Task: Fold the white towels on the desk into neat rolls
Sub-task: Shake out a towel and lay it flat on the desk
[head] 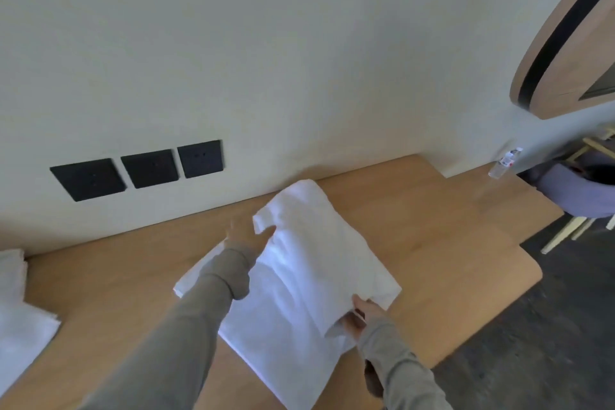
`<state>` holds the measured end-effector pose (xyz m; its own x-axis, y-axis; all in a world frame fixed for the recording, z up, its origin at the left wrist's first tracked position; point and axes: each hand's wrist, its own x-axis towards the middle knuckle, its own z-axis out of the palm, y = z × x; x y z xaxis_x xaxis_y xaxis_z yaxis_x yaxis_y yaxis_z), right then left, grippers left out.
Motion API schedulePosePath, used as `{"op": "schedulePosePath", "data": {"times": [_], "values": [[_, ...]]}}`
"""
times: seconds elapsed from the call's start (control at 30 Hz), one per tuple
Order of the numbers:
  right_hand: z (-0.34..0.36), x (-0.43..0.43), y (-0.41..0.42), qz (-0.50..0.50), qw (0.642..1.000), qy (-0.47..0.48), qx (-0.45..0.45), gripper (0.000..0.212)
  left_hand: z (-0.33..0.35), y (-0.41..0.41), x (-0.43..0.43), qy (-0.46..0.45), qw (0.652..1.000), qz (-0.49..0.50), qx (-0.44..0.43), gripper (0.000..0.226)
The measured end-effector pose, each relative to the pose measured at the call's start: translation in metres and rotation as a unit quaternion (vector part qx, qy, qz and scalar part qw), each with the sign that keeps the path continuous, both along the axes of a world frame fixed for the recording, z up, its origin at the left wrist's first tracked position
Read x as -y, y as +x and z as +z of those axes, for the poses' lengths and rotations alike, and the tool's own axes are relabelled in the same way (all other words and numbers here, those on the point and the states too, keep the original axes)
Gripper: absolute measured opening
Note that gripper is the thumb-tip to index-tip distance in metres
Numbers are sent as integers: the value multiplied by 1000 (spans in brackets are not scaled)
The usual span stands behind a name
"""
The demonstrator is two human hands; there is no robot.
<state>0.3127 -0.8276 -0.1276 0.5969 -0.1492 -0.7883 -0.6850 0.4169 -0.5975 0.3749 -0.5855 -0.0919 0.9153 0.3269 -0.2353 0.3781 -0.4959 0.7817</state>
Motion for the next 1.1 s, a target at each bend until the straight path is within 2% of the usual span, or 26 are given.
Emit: {"op": "schedulePosePath", "data": {"times": [0.07,0.17,0.27,0.33,0.43,0.6,0.63,0.73,0.87,0.97,1.0,1.1], "values": [[-15,8,6,21,999,1,-33,30,-36,-32,6,-8,996,77,-43,66],[-23,23,13,20,996,56,-67,36,-68,-77,10,-9,965,223,-137,72],[-28,47,24,-25,983,161,-86,63,-86,-101,15,-56,926,324,-185,84],[-33,68,41,-53,980,161,-104,78,-95,-105,21,-68,918,336,-200,89],[-49,94,76,-63,984,114,-121,63,-101,-101,36,-84,896,385,-205,92],[-64,96,106,-1,991,102,-90,42,-113,-89,49,-197,795,530,-221,87],[-65,95,110,2,991,103,-90,40,-116,-88,49,-220,785,539,-214,83],[-56,91,120,24,989,122,-79,26,-121,-85,52,-244,791,523,-202,69],[-36,84,133,66,987,139,-42,18,-112,-76,59,-140,852,477,-162,53],[5,74,161,56,993,37,101,43,-85,-69,51,-48,880,456,-120,46],[26,72,173,67,984,-9,164,45,-74,-67,43,-19,891,441,-107,45],[89,73,197,131,925,-70,350,23,-39,-62,18,13,911,408,-55,54]]}}
